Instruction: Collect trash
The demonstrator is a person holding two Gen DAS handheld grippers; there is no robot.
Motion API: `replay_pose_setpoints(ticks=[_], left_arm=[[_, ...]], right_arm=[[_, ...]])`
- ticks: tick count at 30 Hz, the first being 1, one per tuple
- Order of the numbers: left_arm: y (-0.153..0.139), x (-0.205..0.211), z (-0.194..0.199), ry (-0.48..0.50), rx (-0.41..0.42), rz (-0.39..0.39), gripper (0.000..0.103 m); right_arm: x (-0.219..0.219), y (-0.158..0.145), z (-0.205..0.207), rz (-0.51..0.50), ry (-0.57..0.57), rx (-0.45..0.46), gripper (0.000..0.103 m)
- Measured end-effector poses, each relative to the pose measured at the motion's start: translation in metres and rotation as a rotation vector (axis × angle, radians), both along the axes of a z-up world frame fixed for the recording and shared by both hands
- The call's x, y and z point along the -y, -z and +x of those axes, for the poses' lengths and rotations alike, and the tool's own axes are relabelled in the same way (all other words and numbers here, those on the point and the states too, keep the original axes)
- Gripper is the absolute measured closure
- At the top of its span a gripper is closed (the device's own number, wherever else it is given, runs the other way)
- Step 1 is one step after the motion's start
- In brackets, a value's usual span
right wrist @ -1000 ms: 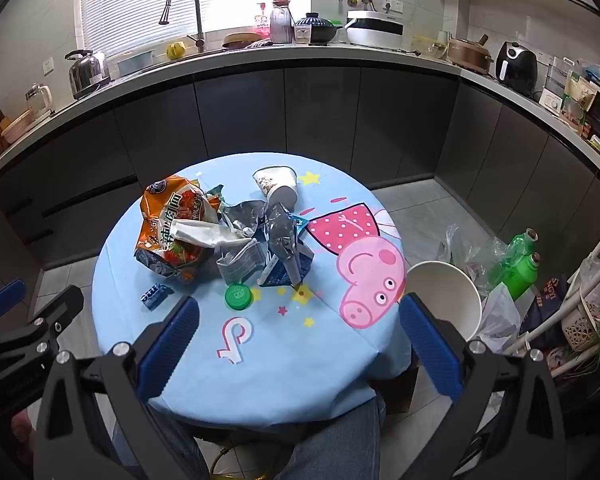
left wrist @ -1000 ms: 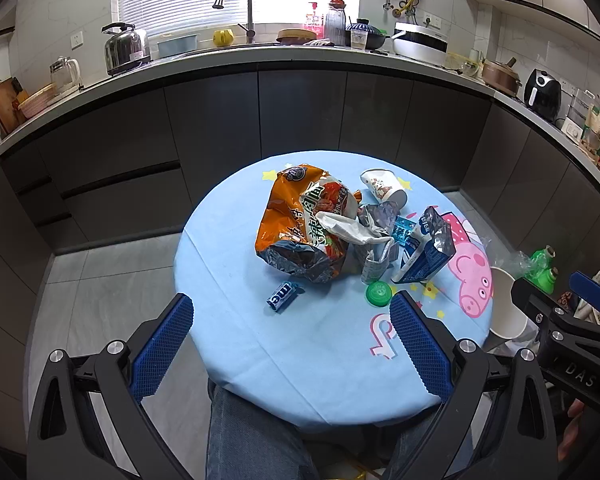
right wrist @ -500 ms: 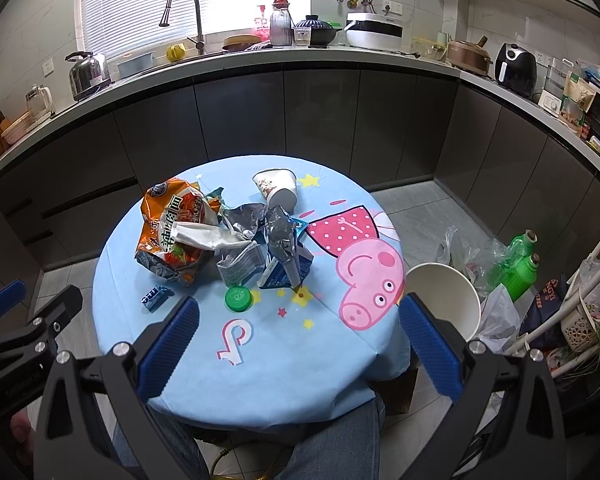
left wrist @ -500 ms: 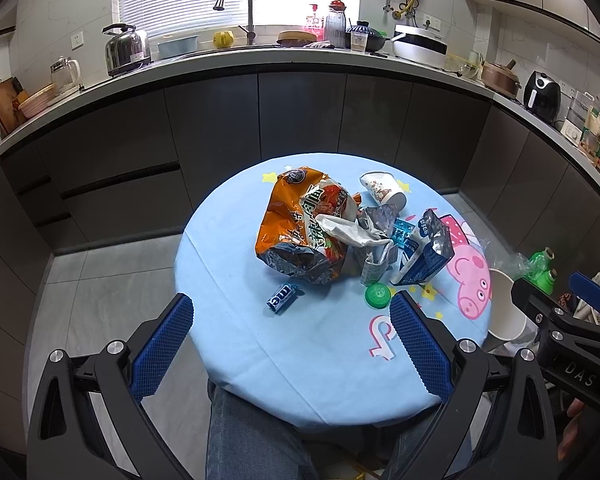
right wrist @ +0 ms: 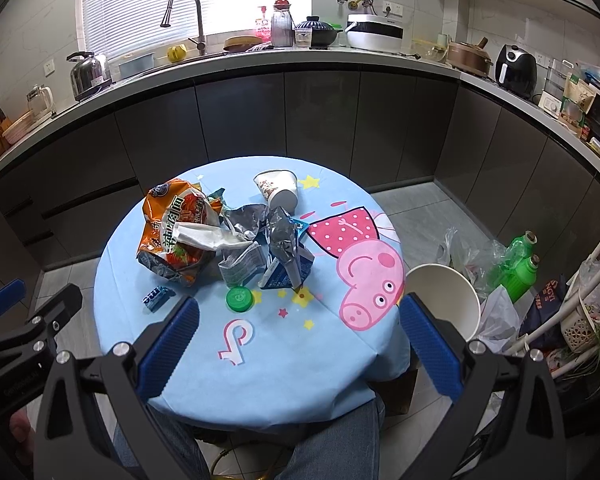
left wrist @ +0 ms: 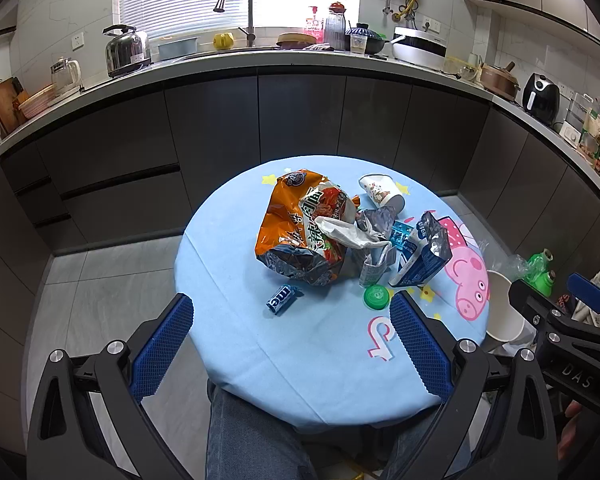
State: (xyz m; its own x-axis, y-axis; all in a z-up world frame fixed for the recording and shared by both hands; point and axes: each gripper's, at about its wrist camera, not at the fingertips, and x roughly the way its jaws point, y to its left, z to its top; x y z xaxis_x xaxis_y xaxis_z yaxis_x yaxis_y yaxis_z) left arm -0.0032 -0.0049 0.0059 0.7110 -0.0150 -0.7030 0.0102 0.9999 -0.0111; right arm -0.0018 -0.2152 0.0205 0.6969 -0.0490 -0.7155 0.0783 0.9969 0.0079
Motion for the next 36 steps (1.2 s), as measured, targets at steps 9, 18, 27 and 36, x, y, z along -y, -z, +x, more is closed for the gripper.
replay_pose_setpoints(ticks=[9,18,27,36], left_arm=[[-0.0008,-0.0009,-0.0009,0.000,0.001,-0.001,0.009],[-0.0016,-0.0008,-0.0012,0.002,0.001,-0.002,0.009],[-0.0022,-0.0005,-0.0015,0.001,0.002,-0.004,0.009],[-0.0012,-0.0008,-0.0013,0.001,0.001,-0.003,0.009]], right_arm=[[-0.0005,0.0004,0.0001,0.000,0.000,0.001,0.003],[-0.0007,0.0001,0.0000,0.000,0.000,0.002,0.003],[-0.0012,-0.0002,0.0000,-0.001,0.001,0.003,0.003],[-0.0002,-0.0013,0.0004,-0.001,0.001,0.002,0.003]])
